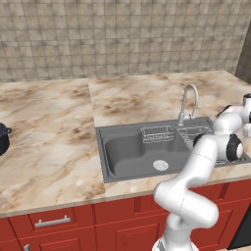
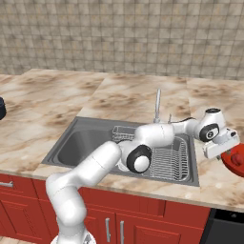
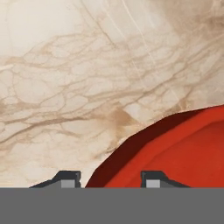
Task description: Pick the bell pepper from the sink and place it in the bowl. Then pick the bowl and place it in the microwave. Then close the microwave door and press the start button.
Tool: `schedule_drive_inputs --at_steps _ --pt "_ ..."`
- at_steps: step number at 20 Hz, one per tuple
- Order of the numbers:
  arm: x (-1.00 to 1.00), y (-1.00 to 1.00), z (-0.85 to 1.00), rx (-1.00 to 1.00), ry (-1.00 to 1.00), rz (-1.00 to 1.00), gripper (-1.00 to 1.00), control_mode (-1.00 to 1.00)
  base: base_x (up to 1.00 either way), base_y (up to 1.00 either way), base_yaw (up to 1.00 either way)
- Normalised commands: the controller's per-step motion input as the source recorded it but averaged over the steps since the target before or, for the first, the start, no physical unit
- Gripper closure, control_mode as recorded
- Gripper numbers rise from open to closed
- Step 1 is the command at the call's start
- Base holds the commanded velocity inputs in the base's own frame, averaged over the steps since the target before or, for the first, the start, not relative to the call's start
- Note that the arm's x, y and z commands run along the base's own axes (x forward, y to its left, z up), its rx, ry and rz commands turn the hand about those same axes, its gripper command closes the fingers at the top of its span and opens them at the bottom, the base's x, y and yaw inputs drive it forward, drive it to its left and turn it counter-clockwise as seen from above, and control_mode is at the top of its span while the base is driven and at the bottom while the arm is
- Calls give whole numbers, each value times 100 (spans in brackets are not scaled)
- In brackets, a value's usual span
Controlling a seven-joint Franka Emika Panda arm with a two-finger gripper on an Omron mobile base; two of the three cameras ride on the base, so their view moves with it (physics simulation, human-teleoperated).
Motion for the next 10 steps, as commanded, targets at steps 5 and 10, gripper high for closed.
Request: schedule_drive_inputs --at_steps 5,10 --pt "-49 20 11 2 0 0 100 -100 0 0 0" --pt "-69 70 69 0 0 0 100 -100 0 0 0"
